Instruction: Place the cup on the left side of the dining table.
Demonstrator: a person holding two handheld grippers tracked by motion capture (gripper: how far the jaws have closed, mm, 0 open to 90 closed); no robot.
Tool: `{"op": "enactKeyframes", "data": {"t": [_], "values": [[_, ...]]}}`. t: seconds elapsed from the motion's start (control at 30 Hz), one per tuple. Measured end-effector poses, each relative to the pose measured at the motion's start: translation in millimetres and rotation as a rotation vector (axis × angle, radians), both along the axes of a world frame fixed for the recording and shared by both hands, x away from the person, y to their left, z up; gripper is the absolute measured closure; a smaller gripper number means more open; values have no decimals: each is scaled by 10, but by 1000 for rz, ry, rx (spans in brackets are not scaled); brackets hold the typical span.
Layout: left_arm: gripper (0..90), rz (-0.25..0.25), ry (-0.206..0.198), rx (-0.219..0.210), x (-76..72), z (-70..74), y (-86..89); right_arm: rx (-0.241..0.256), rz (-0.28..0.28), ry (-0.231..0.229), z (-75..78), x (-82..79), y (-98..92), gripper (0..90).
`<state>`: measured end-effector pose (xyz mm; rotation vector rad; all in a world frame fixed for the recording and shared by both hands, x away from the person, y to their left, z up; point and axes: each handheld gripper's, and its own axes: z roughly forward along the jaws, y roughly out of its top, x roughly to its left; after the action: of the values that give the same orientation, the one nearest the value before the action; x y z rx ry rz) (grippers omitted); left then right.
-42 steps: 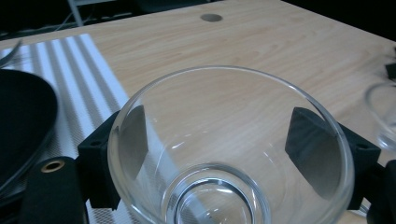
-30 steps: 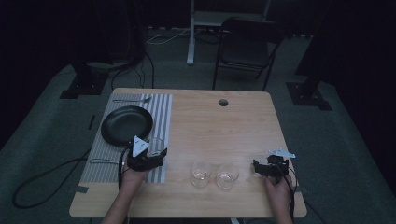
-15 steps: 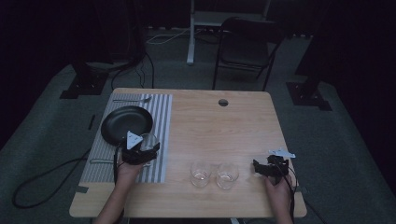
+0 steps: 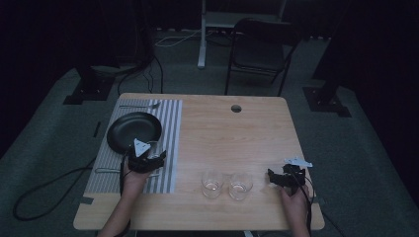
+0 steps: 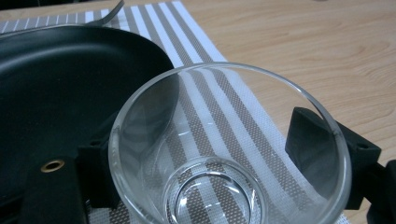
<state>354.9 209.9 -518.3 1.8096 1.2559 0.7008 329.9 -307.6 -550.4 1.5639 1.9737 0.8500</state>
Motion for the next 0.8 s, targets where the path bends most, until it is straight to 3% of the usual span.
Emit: {"op": "enactKeyframes", "data": {"t": [0.23,0.5,0.57,0.63,0.8], "values": [[188,19,-34,21,-33,-35,-39,0,0,0,0,0,0,118],[179,26,-55,-27,-58,-37,-19,0,0,0,0,0,0,118],[175,27,-45,-46,-63,-24,-13,0,0,0,0,0,0,118],[98,16,-23,-79,-69,-7,-13,0,0,0,0,0,0,118],[96,44,-15,-34,-95,23,-17,0,0,0,0,0,1,118]]}}
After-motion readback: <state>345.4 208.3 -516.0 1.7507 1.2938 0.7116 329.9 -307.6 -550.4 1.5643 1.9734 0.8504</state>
